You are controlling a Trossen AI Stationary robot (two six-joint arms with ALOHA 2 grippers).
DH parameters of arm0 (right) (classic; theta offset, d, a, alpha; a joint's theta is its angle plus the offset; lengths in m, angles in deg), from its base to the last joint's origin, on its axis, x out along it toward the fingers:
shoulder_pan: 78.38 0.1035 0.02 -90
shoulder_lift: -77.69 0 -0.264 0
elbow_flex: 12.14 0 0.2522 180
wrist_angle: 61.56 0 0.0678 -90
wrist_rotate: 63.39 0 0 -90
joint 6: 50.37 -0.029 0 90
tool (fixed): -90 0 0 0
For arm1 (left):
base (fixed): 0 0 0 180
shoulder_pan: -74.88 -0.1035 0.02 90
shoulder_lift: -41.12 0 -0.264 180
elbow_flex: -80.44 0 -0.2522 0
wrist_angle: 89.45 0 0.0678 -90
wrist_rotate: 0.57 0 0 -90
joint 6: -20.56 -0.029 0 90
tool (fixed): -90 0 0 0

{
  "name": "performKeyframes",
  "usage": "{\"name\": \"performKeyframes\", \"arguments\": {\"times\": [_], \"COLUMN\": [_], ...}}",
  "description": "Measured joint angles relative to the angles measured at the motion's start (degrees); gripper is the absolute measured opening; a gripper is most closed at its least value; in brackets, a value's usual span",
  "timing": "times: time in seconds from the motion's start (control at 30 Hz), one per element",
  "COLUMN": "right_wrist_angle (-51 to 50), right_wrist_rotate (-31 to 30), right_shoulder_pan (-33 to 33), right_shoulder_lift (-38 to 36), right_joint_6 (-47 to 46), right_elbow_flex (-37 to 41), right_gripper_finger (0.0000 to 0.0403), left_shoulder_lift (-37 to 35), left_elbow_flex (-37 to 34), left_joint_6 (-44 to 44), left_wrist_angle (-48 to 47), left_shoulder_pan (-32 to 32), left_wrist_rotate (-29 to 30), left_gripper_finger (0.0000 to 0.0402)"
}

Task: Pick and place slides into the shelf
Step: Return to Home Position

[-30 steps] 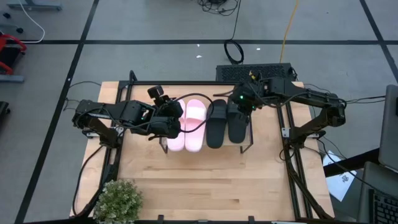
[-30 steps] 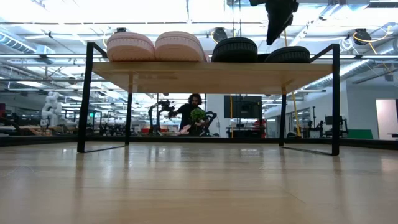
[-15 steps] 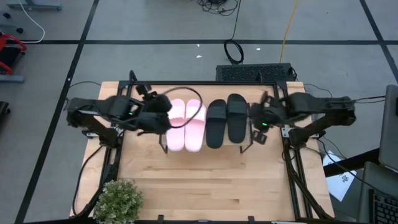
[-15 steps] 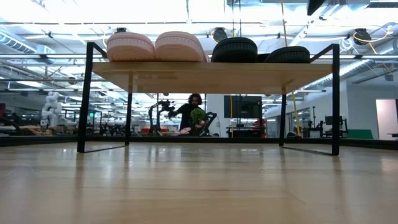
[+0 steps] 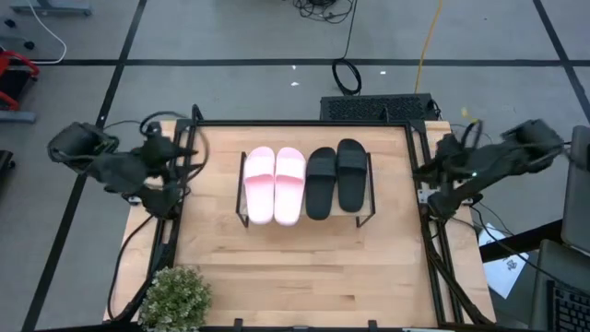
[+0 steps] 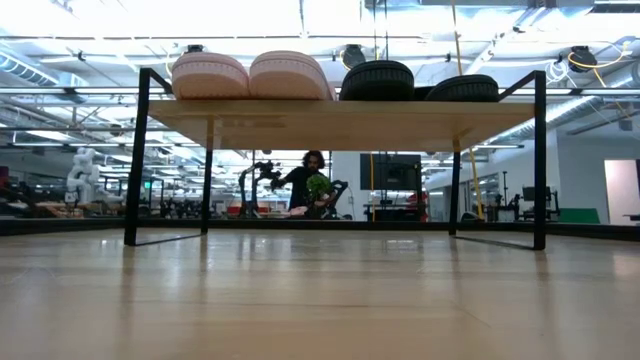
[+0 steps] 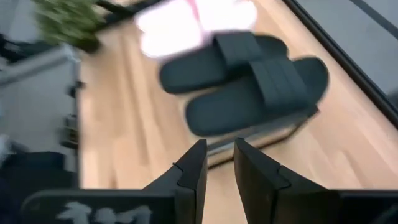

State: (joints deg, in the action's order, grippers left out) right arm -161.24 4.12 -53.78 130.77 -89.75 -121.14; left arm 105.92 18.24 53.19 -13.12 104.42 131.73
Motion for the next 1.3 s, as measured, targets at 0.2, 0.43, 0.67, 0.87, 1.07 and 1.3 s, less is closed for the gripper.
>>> {"name": "performKeyframes", "arguments": {"times": [0.2,0.43,0.67,0.87,1.07,1.3], "right_wrist_angle": [11.1,35.1,51.1,58.0,67.1,74.9], "right_wrist_rotate": [0.3,11.6,18.3,20.0,26.5,31.6], "right_shoulder_pan": [4.1,5.7,6.0,6.0,6.0,6.0], "right_shoulder_lift": [-7.8,-17.5,-27.3,-37.8,-46.7,-53.0], "right_joint_6": [6.0,13.8,15.9,16.7,18.2,18.2], "right_elbow_flex": [7.2,26.1,44.7,55.1,66.1,77.7], "right_gripper_finger": [0.0068,0.0068,0.0068,0.0068,0.0068,0.0068], "left_shoulder_lift": [-10.9,-20.8,-24.8,-25.5,-25.5,-25.5], "left_elbow_flex": [-18.3,-37.8,-50.4,-59.5,-67.3,-75.2], "left_joint_6": [12.9,15.0,6.0,-1.6,-8.2,-15.2], "left_wrist_angle": [1.1,16.4,37.0,55.0,68.5,82.8], "left_shoulder_pan": [9.4,17.0,22.5,25.4,26.0,24.5], "left_wrist_rotate": [3.4,8.2,8.3,8.3,7.2,5.5], "left_gripper_finger": [0.0152,0.0152,0.0152,0.0152,0.0152,0.0152]}}
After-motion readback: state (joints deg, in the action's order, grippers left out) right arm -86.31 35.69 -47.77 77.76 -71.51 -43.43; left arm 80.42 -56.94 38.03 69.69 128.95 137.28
